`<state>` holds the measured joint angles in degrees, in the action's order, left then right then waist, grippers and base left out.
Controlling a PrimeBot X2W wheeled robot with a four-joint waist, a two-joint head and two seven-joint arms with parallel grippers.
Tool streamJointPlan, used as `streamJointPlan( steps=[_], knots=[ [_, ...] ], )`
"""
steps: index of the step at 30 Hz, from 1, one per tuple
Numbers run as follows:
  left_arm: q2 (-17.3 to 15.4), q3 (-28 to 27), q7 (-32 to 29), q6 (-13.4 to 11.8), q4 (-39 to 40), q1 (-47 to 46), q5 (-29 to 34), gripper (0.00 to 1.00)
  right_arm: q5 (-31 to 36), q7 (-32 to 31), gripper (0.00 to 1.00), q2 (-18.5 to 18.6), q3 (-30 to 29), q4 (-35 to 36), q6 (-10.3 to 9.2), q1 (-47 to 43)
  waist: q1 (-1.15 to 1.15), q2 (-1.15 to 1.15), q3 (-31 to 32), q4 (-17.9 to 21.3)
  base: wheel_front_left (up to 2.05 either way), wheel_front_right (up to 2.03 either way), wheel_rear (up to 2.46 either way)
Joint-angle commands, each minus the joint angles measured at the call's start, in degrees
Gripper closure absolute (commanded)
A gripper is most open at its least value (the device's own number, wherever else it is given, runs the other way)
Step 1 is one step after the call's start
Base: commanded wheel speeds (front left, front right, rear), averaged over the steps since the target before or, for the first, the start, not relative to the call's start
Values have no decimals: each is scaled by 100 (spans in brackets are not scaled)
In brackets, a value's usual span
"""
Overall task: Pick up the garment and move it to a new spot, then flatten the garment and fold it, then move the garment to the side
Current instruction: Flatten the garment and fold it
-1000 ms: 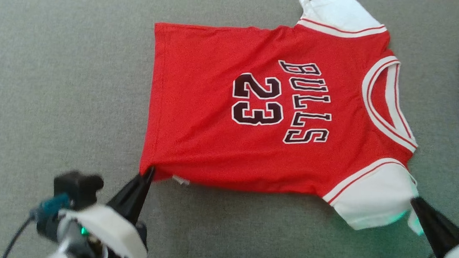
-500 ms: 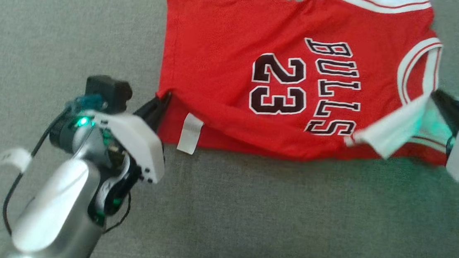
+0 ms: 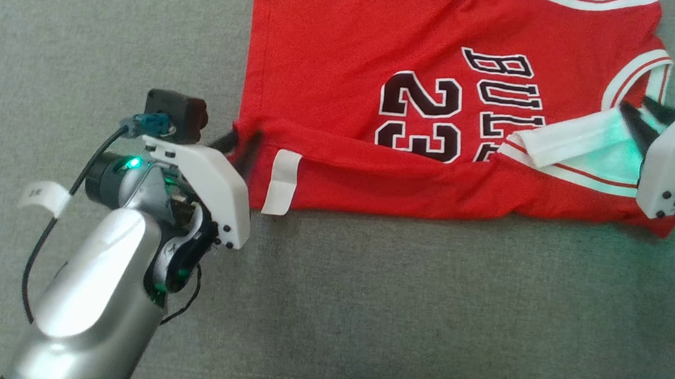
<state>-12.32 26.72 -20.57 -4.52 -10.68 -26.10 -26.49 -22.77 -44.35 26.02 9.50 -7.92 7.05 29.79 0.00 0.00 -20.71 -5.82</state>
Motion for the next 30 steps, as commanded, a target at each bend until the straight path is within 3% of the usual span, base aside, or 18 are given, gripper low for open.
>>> streamJointPlan(
  steps=[1,5,9,14,18,30],
  knots=[
    [-138,-224,27,-5,205,-107,-67,0,36,187,0,21,0,254,44,88,0,0,58,29,0,0,0],
    [-369,-373,19,-111,557,381,-172,0,99,411,0,83,-87,658,44,-203,0,0,246,183,0,0,0],
    [-547,-495,-9,-296,1210,993,-263,0,-1,109,0,148,-268,1264,44,-950,0,0,406,280,0,0,0],
    [-571,-464,-163,-492,1773,1406,-312,0,111,-435,0,-203,-854,1731,44,-1729,0,0,282,356,0,0,0],
    [-536,-408,-227,-512,1720,1314,-296,0,261,-668,0,-508,-1114,1611,44,-1700,0,0,93,350,0,0,0],
    [-487,-260,-315,-399,1358,941,-273,0,657,-706,0,-546,-1154,926,44,-1180,0,0,-122,312,0,0,0]
  ],
)
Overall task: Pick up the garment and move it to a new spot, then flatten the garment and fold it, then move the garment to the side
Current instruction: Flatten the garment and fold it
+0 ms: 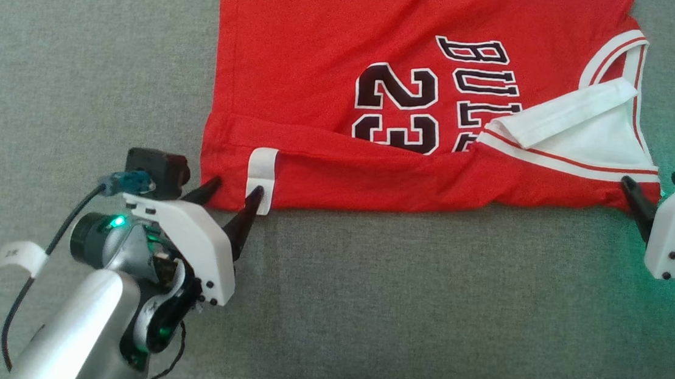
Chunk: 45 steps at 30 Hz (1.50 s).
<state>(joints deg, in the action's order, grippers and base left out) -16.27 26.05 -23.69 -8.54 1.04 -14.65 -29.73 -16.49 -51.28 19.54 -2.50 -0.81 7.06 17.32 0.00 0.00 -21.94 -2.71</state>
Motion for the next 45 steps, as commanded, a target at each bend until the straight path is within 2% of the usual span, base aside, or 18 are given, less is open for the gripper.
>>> streamJointPlan(
  steps=[1,12,25,26,27,29,30,31,32,33,40,45],
  knots=[
    [-96,-179,-23,11,160,-217,51,0,33,-24,0,104,53,167,43,85,0,0,-4,2,0,0,0],
    [-439,-379,-43,-241,409,32,174,0,-30,-74,0,222,172,36,43,27,0,0,-14,-17,0,0,0],
    [-370,-222,-234,-94,196,-103,0,0,-183,-320,0,216,344,71,43,-45,0,0,-116,21,0,0,0],
    [-357,-209,-240,-69,161,-117,-25,7,-190,-348,0,207,360,60,43,-63,0,0,-118,24,0,0,0],
    [-342,-199,-233,-53,125,-133,-40,48,-207,-379,0,188,373,47,43,-81,0,0,-118,26,0,0,0],
    [-326,-163,-225,-5,53,-174,-52,71,-223,-417,0,133,368,14,43,-97,0,0,-127,29,0,0,0],
    [-302,-160,-195,8,23,-203,-62,94,-212,-432,0,122,380,-2,43,-99,0,0,-135,28,0,0,0],
    [-286,-148,-176,32,-9,-229,-71,100,-219,-452,13,100,385,-29,43,-99,0,0,-141,27,0,0,0],
    [-272,-131,-163,57,-40,-255,-77,100,-236,-472,76,72,378,-57,43,-92,0,0,-145,25,0,0,0],
    [-247,-120,-144,81,-66,-281,-94,100,-242,-482,100,52,368,-82,43,-80,0,0,-145,22,0,0,0],
    [-179,-152,-2,203,-132,-359,-234,100,-331,-414,100,-17,132,-231,43,54,0,0,-43,13,0,0,0],
    [-373,-285,7,233,146,-134,-361,100,-529,-513,100,240,-106,-161,43,9,0,0,191,15,0,0,0]
  ],
)
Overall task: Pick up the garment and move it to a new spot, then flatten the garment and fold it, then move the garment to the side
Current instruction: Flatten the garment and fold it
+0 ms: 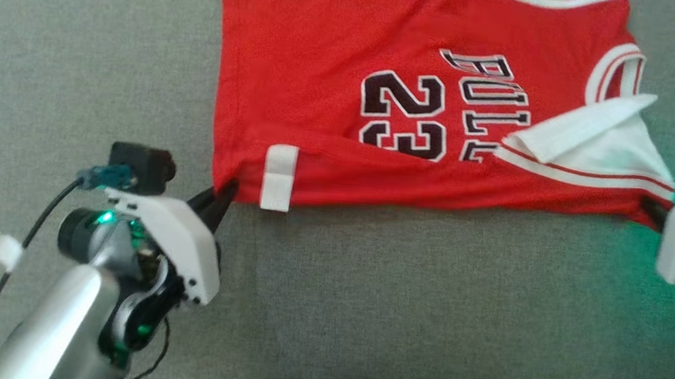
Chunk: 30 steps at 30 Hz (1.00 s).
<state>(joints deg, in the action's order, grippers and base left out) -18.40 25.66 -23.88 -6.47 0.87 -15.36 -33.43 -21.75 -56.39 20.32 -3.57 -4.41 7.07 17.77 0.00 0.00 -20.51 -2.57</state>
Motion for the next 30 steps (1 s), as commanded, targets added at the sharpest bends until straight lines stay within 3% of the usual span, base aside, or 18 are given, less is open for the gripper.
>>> streamJointPlan(
  steps=[1,8,13,14,15,16,17,18,21,25,30],
  knots=[
    [-214,-273,9,28,270,21,-26,100,-53,-60,100,228,-41,244,42,-72,0,0,100,4,0,0,0],
    [-464,-325,-176,-127,1260,855,-225,100,-479,-648,100,656,-198,879,42,-734,0,0,363,-32,0,0,0],
    [-397,-200,-209,-278,1490,1467,-355,100,-555,-872,100,844,-254,1251,42,-1260,0,0,368,-60,0,0,0],
    [-390,-155,-213,-295,1430,1522,-332,100,-520,-867,75,847,-240,1270,42,-1320,0,0,364,-65,0,0,0],
    [-351,-120,-201,-315,1359,1556,-328,100,-484,-851,8,838,-224,1280,42,-1362,0,0,364,-69,0,0,0],
    [-291,-94,-179,-331,1288,1573,-344,82,-451,-826,0,828,-204,1289,42,-1386,0,0,367,-73,0,0,0],
    [-261,-61,-153,-331,1226,1567,-324,53,-431,-806,0,817,-186,1297,42,-1402,0,0,371,-77,0,0,0],
    [-237,-40,-113,-335,1179,1551,-290,1,-423,-773,0,812,-173,1321,42,-1408,0,0,376,-79,0,0,0],
    [-180,-59,8,-380,1149,1528,-247,0,-426,-705,0,854,-231,1458,42,-1413,0,0,403,-75,0,0,0],
    [-380,-270,128,-561,1355,1423,9,0,-575,-663,0,949,-555,1869,42,-1118,0,0,330,-48,0,0,0],
    [-439,-336,-61,-512,1549,423,242,0,-450,-569,0,906,-621,1925,42,223,0,0,-131,-234,0,0,0]
  ],
)
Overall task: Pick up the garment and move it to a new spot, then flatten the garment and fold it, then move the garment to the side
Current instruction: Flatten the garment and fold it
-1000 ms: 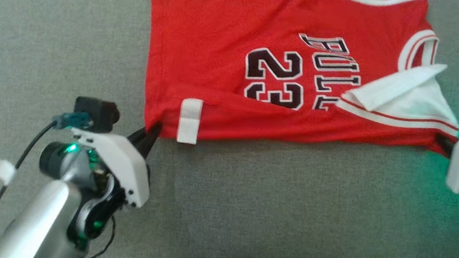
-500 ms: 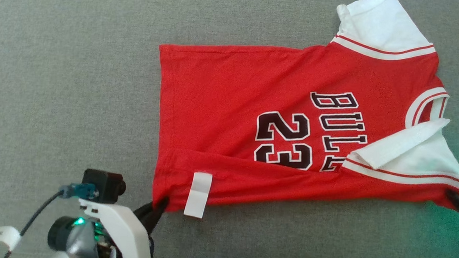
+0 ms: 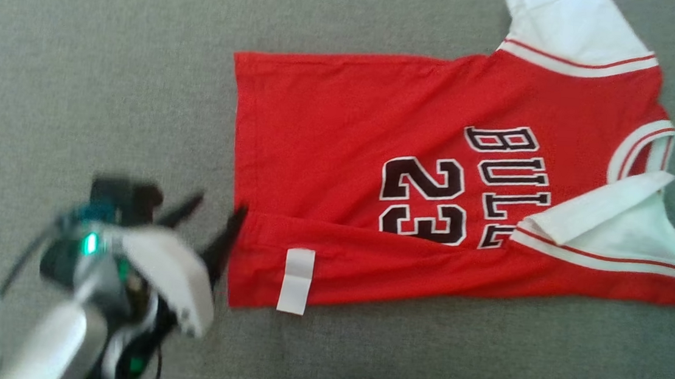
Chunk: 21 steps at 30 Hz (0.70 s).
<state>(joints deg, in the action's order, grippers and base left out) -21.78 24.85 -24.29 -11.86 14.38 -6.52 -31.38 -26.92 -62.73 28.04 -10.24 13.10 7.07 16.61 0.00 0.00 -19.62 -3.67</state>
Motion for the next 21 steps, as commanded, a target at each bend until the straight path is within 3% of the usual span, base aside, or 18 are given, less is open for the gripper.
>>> streamJointPlan(
  steps=[1,5,11,16,21],
  knots=[
    [-10,-231,-67,64,137,-738,17,0,152,145,0,86,93,76,42,626,0,0,-340,-197,0,0,0],
    [267,-115,-128,163,-369,-1648,114,0,489,411,0,-16,363,-404,42,1430,0,0,-666,-421,0,0,0],
    [771,291,-140,463,-1692,-3044,372,0,1145,1179,0,-178,815,-1749,42,2776,0,0,-1178,-755,0,0,0],
    [1103,515,-68,667,-2365,-3504,367,0,1470,1674,0,-299,1011,-2793,42,3440,0,0,-1379,-884,0,0,0],
    [1185,582,25,756,-2622,-3734,396,0,1754,1913,0,-283,981,-3494,42,3934,0,0,-1545,-890,0,0,0]
  ],
)
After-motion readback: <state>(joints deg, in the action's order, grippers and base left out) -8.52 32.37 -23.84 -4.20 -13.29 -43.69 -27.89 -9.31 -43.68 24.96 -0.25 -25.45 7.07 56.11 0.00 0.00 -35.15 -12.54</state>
